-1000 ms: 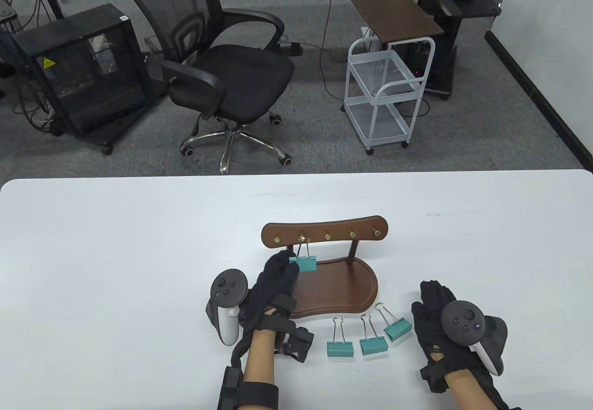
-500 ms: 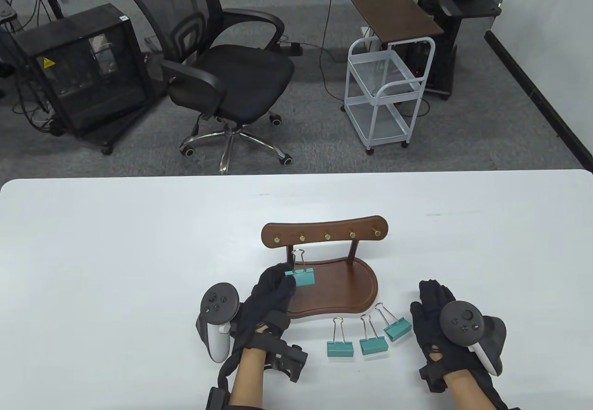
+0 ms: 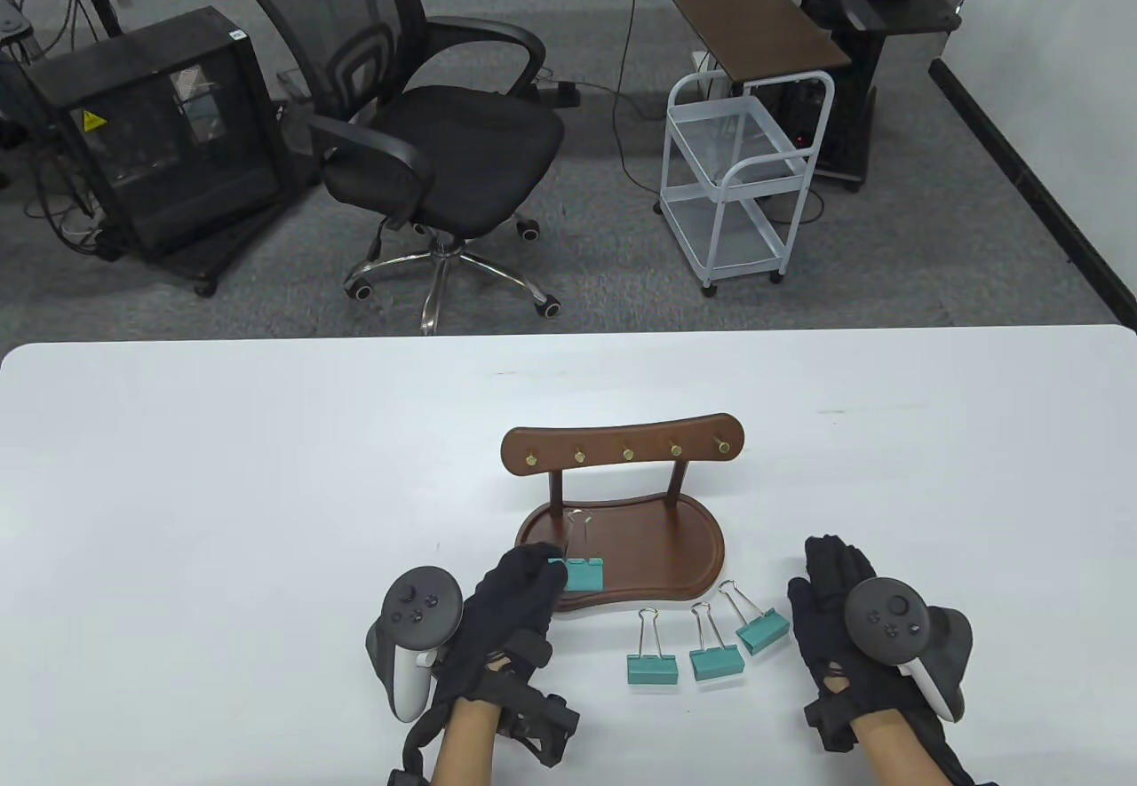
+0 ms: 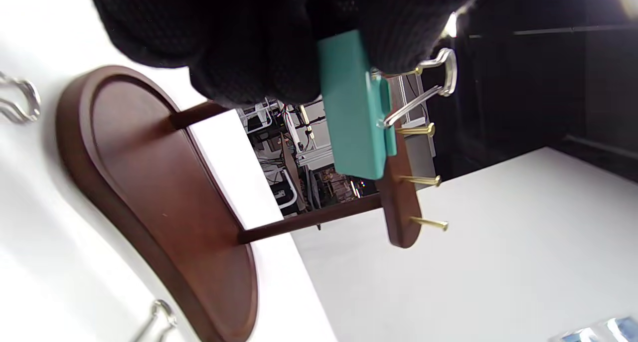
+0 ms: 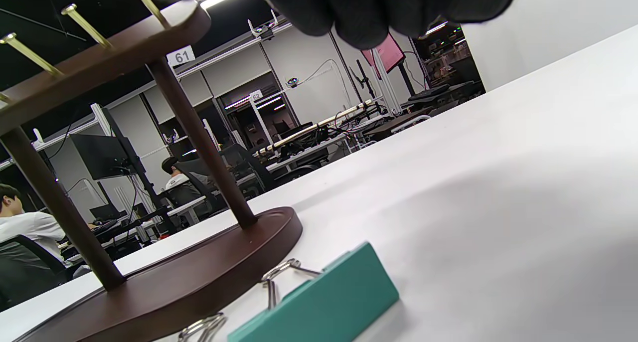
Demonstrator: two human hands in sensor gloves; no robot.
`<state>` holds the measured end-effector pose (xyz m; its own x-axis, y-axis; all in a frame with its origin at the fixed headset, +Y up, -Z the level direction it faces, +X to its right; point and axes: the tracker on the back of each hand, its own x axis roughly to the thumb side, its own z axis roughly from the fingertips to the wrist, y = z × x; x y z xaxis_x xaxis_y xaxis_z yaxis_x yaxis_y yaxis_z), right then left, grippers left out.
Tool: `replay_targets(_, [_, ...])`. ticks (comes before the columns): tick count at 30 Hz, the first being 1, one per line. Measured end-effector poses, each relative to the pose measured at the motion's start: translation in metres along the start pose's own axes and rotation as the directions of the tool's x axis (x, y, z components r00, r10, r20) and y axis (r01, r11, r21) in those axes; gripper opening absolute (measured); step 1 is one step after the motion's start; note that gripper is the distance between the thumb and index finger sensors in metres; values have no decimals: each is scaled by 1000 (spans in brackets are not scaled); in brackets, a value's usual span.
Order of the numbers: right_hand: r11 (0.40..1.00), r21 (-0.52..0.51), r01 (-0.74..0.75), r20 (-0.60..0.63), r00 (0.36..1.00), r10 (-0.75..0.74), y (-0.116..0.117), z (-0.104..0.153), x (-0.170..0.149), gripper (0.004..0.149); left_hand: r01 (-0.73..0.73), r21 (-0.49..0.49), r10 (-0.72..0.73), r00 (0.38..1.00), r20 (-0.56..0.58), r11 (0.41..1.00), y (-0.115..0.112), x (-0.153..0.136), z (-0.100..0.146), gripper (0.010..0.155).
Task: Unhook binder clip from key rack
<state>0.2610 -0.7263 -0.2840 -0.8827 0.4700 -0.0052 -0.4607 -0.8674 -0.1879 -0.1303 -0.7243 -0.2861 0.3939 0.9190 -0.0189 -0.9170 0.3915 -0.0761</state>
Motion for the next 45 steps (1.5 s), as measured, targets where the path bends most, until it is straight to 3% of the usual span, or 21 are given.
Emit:
replay_targets(7, [1000,3,-4,5,1000,4,1,0,1,62,285,2,-285,957,-55,958,-2,9,4,48])
replay_targets(15, [1000,2,-6,7,1000,6,1,1,2,62,570,-95,-578,799,-168,816,-21,14,3,48])
replay_targets(30, [1000,1,3,0,1000,-3,0,1,1,62,710,-233,-746,622,-237,665,-53,9,-2,47])
replay_targets(41, [1000,0,3,0,1000,-3,-1,0,1,62,726,-262,-772,584,-253,635,-66,8,-4,46])
replay_targets(45, [1000,1,3,0,1000,-3,-1,0,1,62,760,-255,-800,544,-252,597,-68,9,-4,46])
